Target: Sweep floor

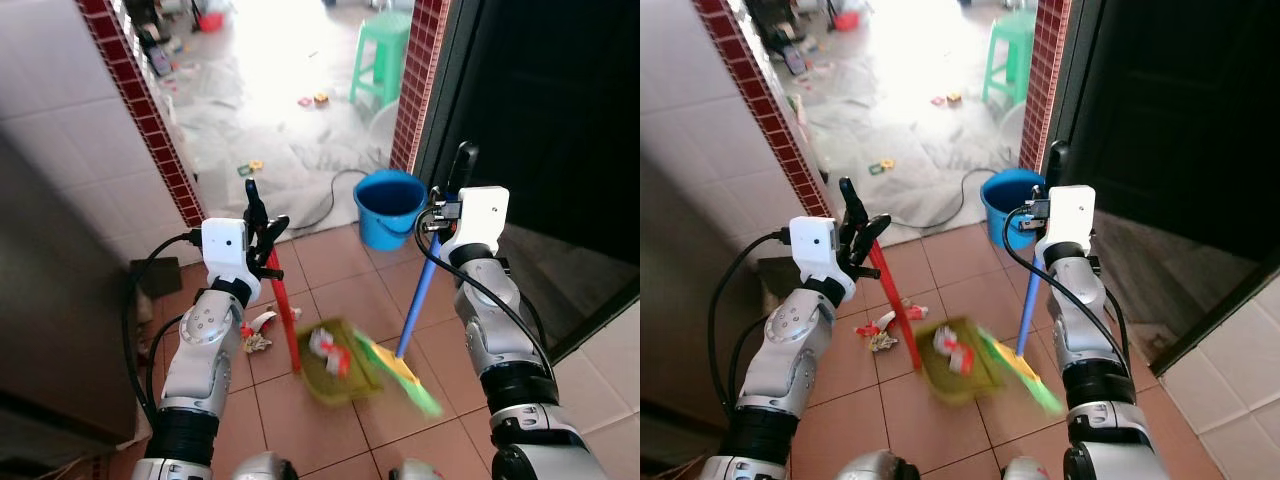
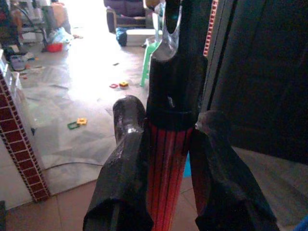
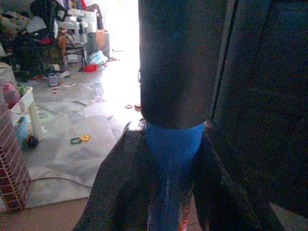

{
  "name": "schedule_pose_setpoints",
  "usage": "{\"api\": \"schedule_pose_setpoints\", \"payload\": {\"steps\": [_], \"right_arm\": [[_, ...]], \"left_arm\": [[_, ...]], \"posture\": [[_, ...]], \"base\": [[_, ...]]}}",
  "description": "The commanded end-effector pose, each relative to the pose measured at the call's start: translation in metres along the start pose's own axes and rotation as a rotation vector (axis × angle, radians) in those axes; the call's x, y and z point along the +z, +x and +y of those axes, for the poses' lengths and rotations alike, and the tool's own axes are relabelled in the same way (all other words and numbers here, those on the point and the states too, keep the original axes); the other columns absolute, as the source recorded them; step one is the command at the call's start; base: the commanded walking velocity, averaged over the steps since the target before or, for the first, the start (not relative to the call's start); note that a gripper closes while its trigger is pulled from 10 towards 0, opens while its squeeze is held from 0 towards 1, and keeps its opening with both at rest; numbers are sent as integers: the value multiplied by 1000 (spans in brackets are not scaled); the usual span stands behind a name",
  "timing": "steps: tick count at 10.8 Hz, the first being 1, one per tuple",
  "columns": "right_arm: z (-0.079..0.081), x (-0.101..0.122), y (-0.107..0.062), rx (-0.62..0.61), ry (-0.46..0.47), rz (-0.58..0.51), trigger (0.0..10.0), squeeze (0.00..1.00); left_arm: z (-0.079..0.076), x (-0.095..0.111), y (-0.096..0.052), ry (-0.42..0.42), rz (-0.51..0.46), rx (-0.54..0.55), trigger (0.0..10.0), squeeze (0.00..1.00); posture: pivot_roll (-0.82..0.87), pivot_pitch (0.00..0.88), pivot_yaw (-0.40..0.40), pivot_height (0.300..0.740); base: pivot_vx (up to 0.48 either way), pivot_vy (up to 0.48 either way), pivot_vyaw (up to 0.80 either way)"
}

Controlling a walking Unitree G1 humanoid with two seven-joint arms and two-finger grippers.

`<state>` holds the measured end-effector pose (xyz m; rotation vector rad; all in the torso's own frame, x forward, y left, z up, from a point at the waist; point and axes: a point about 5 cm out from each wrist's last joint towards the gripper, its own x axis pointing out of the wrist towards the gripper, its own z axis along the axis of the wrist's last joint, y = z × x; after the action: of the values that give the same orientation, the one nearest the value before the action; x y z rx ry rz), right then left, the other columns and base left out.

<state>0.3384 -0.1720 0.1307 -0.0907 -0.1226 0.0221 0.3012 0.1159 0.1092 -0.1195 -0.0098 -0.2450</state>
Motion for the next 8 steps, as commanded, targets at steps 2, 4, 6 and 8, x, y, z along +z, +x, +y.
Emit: {"api": "schedule_pose_setpoints", "payload": {"steps": [2,4,6,8], "right_arm": [[0,8,1,-12,-4,-40,10000,0],[7,22,4,14,74,-73,10000,0],[21,35,11,50,165,-62,10000,0],[24,36,16,85,227,3,10000,0]], "left_arm": [[6,16,4,13,-89,35,10000,0],[14,20,3,21,-115,86,10000,0],[21,16,0,27,-124,145,10000,0],[21,14,0,23,-142,206,10000,0]], "posture": [[-105,0,78,740],[-99,0,74,740],[-94,0,43,740],[-75,0,-34,740]], "base": [[0,0,0],[0,0,0],[0,0,0],[0,0,0]]}}
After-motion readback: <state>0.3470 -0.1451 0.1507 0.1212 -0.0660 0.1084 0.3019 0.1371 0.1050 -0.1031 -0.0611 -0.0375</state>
